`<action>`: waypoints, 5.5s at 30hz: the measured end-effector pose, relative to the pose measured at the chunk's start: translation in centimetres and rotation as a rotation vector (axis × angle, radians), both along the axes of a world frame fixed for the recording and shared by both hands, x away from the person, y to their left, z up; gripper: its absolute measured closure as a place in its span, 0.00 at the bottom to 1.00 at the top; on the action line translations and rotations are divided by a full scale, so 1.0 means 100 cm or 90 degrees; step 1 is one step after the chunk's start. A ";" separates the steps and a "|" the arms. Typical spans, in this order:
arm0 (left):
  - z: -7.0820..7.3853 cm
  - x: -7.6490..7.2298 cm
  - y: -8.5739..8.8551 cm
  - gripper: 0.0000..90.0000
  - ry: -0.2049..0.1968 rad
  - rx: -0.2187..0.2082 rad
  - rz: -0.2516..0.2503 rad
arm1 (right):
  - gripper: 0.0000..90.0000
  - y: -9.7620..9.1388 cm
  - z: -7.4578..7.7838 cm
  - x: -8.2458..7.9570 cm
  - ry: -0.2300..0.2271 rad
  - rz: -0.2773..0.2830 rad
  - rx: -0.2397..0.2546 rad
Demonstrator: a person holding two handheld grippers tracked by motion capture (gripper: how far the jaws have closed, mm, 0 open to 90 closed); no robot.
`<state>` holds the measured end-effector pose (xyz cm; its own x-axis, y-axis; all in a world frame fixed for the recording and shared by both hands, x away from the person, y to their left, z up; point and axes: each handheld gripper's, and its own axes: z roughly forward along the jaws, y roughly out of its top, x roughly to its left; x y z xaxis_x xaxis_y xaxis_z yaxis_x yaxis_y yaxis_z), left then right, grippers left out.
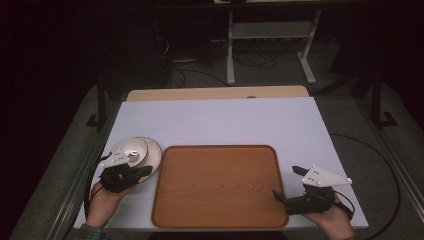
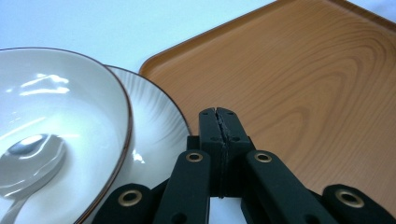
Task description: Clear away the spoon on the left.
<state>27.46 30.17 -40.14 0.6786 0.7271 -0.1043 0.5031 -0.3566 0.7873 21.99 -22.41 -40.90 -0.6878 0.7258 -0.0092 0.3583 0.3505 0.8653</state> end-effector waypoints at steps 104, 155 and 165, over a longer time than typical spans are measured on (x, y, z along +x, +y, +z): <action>0.012 0.000 0.101 0.99 -0.036 0.004 0.194 | 0.03 -0.001 -0.001 0.001 0.004 -0.007 -0.001; 0.011 0.071 0.104 0.99 -0.053 -0.014 0.239 | 0.06 -0.002 -0.002 0.001 0.003 -0.012 0.003; 0.017 0.055 0.112 0.88 -0.053 -0.028 0.251 | 0.06 -0.003 -0.001 0.001 0.002 -0.013 0.003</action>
